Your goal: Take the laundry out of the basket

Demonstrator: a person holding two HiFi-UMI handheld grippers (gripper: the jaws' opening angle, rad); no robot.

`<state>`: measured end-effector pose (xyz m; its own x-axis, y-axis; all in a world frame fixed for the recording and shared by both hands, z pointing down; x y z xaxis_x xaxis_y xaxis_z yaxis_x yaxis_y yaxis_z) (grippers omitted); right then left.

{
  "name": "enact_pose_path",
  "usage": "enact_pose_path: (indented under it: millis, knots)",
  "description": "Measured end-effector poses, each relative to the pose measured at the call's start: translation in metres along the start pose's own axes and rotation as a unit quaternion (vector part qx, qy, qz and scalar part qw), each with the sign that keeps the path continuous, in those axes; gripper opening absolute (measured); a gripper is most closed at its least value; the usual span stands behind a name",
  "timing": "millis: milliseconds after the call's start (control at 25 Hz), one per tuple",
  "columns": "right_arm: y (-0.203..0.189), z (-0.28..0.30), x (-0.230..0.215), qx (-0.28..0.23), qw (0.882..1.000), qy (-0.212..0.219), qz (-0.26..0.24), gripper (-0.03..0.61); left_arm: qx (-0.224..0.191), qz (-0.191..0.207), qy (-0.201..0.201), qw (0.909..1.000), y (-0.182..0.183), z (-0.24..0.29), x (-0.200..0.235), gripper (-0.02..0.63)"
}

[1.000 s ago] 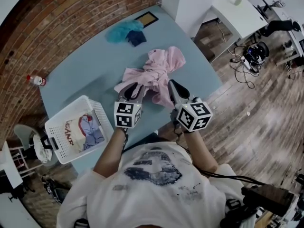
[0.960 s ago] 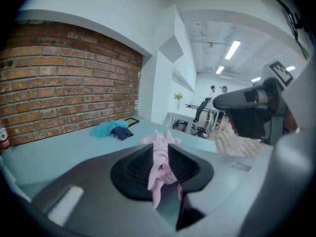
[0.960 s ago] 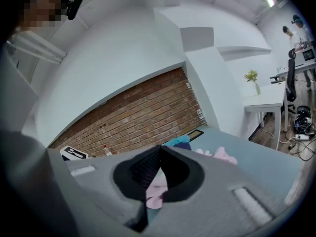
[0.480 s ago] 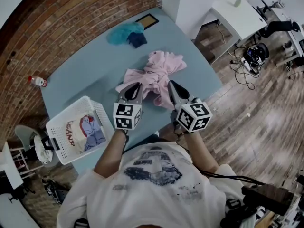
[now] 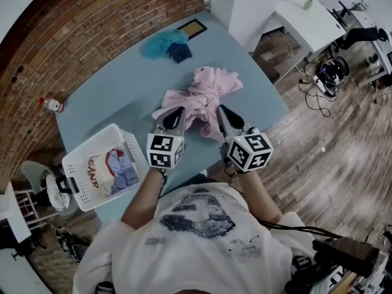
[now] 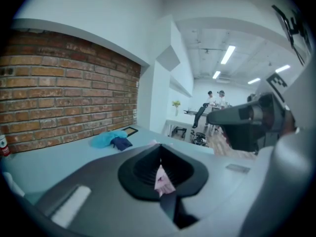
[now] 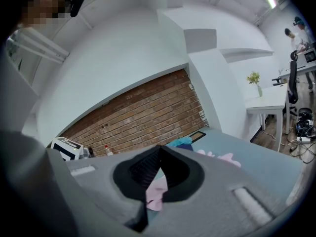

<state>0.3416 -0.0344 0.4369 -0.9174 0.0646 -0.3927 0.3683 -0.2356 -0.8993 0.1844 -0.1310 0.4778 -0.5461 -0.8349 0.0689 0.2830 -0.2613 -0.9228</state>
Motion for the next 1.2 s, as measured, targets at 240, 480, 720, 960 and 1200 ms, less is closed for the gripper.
enact_pose_path:
  millis: [240,480,720,960,1200]
  knots:
    - [-0.002,0.002,0.002,0.001,1.0,0.003,0.002,-0.002,-0.002,0.005,-0.001,1.0,0.002,-0.005,0.0,-0.009]
    - [-0.001,0.006,0.004,0.003,1.0,0.004,0.001,-0.003,-0.013,0.0,-0.009,0.9999,0.006,-0.004,0.001,-0.009]
    - [-0.001,0.008,0.005,0.006,1.0,0.009,0.001,-0.003,-0.019,-0.008,-0.001,0.9998,0.009,-0.009,0.003,-0.009]
    - [0.002,0.029,0.027,0.012,0.999,0.044,-0.006,-0.003,-0.031,-0.038,0.032,0.9983,0.016,-0.032,0.025,-0.009]
    - [-0.006,0.064,0.075,0.032,0.994,0.107,-0.013,-0.003,-0.05,-0.077,0.084,0.9922,0.016,-0.085,0.063,-0.009]
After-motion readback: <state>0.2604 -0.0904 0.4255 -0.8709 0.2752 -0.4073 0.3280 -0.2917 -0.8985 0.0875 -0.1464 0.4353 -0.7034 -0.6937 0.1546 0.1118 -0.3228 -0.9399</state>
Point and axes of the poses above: the fingertips, and each gripper's own axes: z forward along the fingers, x to its left, y out of its top, the point moved 7 cm from there along -z, backward along the fingers, and after that the axes turned 2 degrees about y, right-handed, at the moved point
